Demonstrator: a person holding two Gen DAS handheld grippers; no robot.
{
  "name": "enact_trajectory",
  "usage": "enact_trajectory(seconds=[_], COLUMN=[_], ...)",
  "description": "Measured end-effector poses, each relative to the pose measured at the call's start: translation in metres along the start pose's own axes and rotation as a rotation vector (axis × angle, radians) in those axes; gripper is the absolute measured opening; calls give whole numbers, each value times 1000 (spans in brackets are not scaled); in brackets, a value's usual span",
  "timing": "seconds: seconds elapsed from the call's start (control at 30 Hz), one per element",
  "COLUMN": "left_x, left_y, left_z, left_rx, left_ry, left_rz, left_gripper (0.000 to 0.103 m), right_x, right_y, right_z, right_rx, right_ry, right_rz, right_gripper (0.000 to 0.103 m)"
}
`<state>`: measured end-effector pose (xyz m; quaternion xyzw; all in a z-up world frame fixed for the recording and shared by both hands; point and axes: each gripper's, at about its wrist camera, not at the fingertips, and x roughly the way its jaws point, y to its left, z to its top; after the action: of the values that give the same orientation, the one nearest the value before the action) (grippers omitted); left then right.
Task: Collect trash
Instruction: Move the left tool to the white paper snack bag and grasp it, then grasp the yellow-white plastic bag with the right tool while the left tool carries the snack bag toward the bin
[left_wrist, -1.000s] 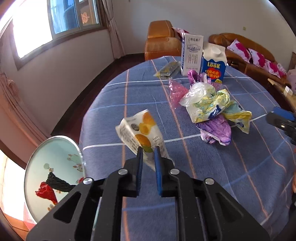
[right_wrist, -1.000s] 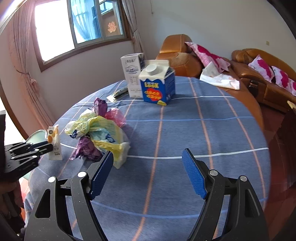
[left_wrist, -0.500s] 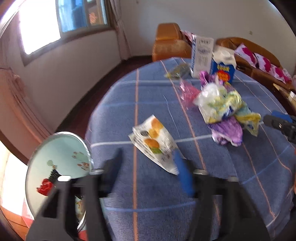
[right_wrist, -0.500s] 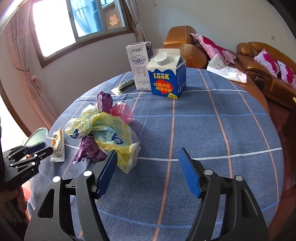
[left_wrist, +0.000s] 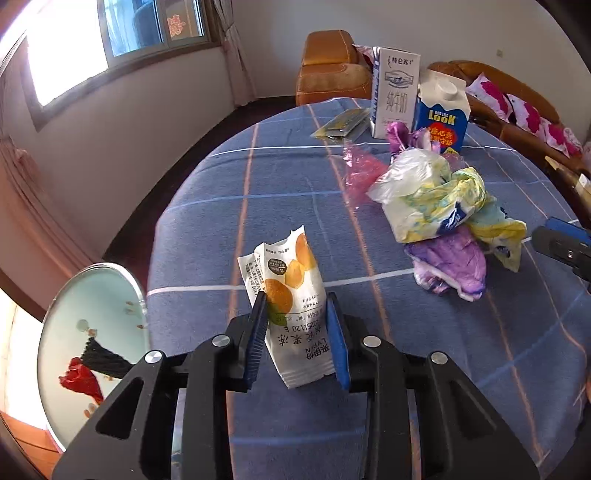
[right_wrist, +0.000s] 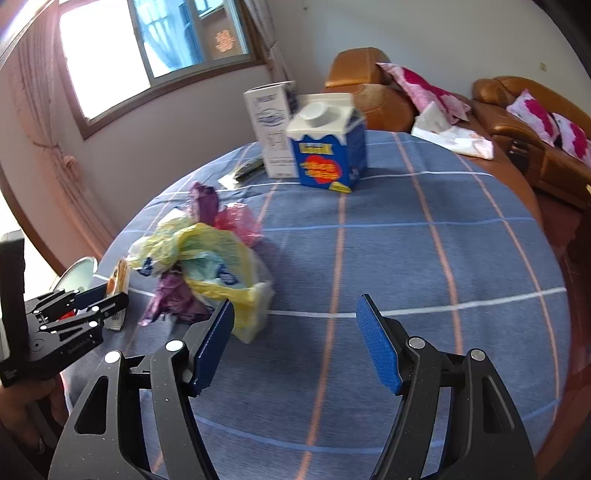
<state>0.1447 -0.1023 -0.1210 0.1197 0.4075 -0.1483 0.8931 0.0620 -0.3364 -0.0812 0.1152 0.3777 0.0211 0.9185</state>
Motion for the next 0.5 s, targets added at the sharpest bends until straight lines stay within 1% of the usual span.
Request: enact_trajectory(seconds=[0.03,0.07,0.17,0.3,0.37,0.4,0.47,0.5], left_x=[-3,-8,-18,-34,-38,-40,-46,-49], left_y=[3,6,14,23,27,29,35,38], left_z=[-2,-5,-11,-18,-21,-23,-27,-30], left_rx=[-2,-2,-12,-24,-29,-30,-33,-37], left_ry=[-7,-13,-29,-60,-70,-74,-85,-88], left_rz=[-6,-20,-18,-5,7,16,29,28], left_gripper=[30,29,29,29,29,29,29,29], right_x=[2,5,12,17,22,24,27,28], right_y=[4,5,9,11,11,13,15,16], right_z=[1,1,0,1,2,2,3,3], right_rx=[-4,-1,11,17,16,14,4,-3], right_ry=[8,17,55,79,97,106,119,123], right_rz=[14,27,67,83,92,97,101,102], right_gripper=[67,62,55,53,45,43,32,29])
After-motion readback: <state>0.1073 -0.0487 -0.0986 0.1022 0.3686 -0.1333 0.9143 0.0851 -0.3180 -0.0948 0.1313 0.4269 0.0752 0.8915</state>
